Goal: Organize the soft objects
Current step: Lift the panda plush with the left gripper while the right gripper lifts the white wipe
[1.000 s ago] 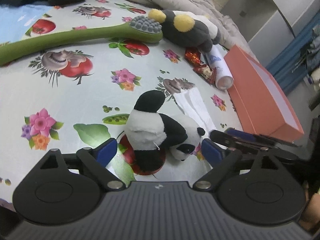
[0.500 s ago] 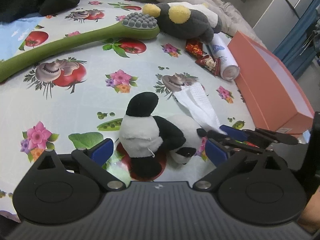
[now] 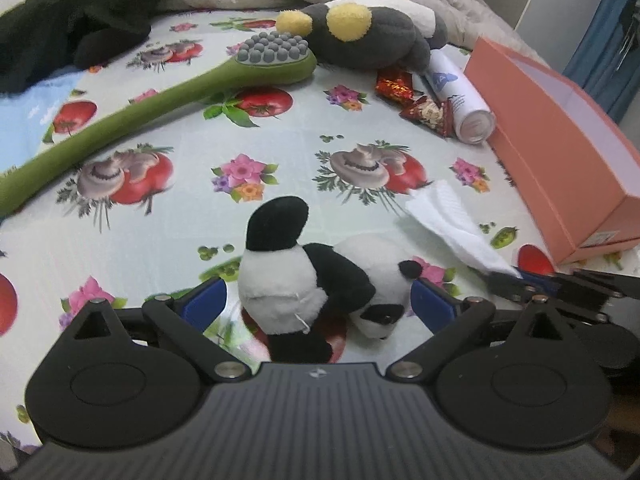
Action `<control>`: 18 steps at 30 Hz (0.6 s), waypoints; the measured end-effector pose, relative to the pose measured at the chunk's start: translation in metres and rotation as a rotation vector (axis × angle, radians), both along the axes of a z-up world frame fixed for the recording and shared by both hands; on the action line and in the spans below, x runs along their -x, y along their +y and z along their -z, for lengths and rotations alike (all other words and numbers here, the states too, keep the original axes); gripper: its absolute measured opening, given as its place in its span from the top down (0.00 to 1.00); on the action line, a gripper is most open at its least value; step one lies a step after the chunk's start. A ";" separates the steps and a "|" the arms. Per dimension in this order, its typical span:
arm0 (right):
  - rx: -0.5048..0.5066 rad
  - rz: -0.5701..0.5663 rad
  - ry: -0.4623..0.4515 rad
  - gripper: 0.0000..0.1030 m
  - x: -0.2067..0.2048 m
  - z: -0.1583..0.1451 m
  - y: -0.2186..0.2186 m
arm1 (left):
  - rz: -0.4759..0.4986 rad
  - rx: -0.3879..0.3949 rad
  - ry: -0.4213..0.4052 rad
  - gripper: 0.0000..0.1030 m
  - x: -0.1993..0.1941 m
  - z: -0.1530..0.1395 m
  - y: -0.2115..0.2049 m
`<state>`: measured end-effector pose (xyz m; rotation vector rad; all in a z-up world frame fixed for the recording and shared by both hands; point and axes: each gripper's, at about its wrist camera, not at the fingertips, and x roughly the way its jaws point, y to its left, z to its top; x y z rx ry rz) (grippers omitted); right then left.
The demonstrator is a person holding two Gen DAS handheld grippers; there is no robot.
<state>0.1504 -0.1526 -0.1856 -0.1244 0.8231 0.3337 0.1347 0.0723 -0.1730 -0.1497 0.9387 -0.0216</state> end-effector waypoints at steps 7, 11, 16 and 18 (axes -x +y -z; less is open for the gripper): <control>0.000 0.029 -0.002 0.89 0.010 0.002 -0.011 | 0.005 -0.040 -0.012 0.02 -0.006 0.001 -0.010; -0.012 0.040 -0.011 0.89 0.010 -0.002 -0.014 | 0.030 -0.065 -0.009 0.02 -0.008 0.001 -0.023; -0.025 0.032 -0.010 0.89 0.009 -0.001 -0.013 | -0.015 -0.097 -0.001 0.00 -0.012 0.006 -0.033; -0.028 0.033 -0.012 0.89 0.010 0.000 -0.013 | -0.050 -0.102 0.010 0.00 -0.013 0.008 -0.035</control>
